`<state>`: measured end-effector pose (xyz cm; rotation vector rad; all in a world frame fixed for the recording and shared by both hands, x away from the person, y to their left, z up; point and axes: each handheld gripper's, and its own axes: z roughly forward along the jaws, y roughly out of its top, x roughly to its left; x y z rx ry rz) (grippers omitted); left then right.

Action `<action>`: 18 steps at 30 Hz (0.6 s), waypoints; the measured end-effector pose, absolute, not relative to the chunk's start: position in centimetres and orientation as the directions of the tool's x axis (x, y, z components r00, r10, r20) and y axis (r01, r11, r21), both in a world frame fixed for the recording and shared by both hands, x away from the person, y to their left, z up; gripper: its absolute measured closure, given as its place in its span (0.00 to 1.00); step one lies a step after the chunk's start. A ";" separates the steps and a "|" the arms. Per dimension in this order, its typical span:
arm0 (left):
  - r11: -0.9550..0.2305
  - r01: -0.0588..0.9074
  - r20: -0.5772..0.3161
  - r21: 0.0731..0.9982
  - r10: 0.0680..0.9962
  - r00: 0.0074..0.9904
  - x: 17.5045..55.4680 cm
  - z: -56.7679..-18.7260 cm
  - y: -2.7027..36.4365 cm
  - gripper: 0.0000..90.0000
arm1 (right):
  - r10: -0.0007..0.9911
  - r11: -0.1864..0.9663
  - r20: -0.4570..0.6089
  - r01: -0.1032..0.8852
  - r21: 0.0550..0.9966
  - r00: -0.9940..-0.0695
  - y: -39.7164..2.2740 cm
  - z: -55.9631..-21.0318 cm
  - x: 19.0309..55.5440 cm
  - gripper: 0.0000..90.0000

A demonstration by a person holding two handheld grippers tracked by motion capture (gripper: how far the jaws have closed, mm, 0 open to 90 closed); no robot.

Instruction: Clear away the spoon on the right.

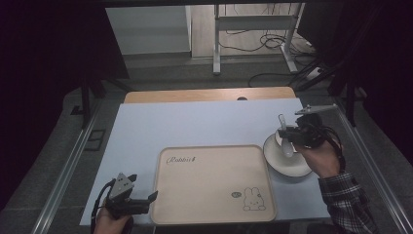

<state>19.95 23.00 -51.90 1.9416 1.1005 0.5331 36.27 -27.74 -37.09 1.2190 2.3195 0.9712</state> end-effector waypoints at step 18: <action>-0.285 0.498 -0.027 0.819 0.848 0.529 19.9 -51.9 22.9 0.05 | 0.763 0.469 0.035 0.591 0.657 -0.645 -25.3 -38.4 33.6 0.83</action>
